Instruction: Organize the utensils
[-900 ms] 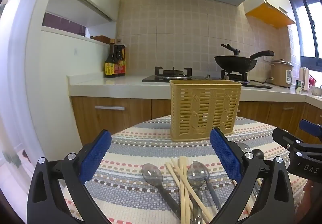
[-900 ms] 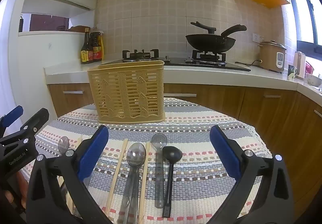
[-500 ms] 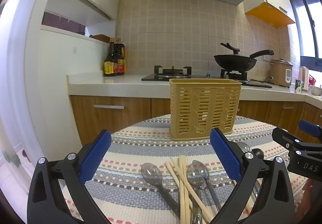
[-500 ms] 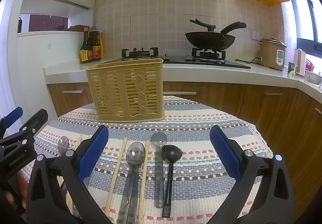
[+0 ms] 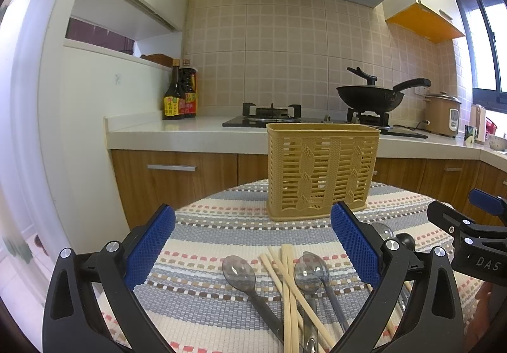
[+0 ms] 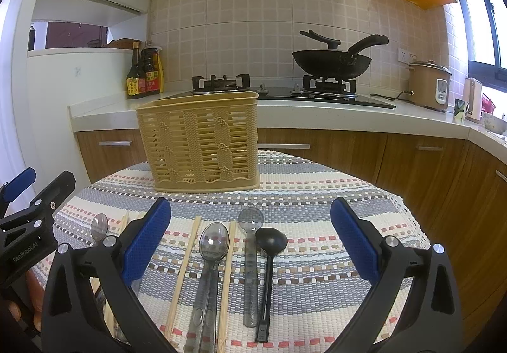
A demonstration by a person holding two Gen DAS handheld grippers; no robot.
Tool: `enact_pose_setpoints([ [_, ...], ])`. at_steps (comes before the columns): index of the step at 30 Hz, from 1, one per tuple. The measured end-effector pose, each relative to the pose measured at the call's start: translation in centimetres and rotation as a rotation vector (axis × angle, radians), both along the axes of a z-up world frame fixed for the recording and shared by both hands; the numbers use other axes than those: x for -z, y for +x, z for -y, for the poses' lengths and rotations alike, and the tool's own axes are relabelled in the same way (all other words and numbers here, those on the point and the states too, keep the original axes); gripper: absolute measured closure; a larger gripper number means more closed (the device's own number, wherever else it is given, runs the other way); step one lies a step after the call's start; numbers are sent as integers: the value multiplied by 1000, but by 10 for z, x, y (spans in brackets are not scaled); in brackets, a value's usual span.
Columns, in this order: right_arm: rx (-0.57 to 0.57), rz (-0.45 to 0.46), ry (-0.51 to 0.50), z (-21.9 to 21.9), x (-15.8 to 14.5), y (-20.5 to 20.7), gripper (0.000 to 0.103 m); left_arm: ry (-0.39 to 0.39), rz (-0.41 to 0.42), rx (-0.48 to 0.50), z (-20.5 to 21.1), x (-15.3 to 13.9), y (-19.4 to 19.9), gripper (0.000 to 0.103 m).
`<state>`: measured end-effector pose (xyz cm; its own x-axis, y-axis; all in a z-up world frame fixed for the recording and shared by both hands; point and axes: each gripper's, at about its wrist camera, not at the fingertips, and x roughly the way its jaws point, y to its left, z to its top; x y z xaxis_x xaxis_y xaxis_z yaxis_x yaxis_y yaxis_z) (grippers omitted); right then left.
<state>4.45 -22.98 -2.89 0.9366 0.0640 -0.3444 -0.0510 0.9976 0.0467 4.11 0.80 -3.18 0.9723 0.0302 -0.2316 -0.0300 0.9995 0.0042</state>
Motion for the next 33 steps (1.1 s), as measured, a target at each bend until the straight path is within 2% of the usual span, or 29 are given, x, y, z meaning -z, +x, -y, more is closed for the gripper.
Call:
enact_pose_setpoints([
  [20,21,-23,-9,0,3,3,8,-22,-33,2,-3,-1,-3,8],
  [23,81,-53,6,5,5,7,8,-94,-96,39,-19,-1,6,8],
  [25,126,-45,59,12,5,7,8,-124,-141,63,-32,-4,12,8],
  [27,133,-74,110,21,3,10,7,-154,-189,95,-48,-11,19,8],
  [30,122,-122,141,33,-3,18,7,-199,-336,192,-67,-19,39,9],
  [32,126,-175,115,36,-6,25,7,-199,-444,236,-71,-17,54,24],
  [33,120,-210,84,35,-9,28,7,-197,-499,258,-72,-15,60,27],
])
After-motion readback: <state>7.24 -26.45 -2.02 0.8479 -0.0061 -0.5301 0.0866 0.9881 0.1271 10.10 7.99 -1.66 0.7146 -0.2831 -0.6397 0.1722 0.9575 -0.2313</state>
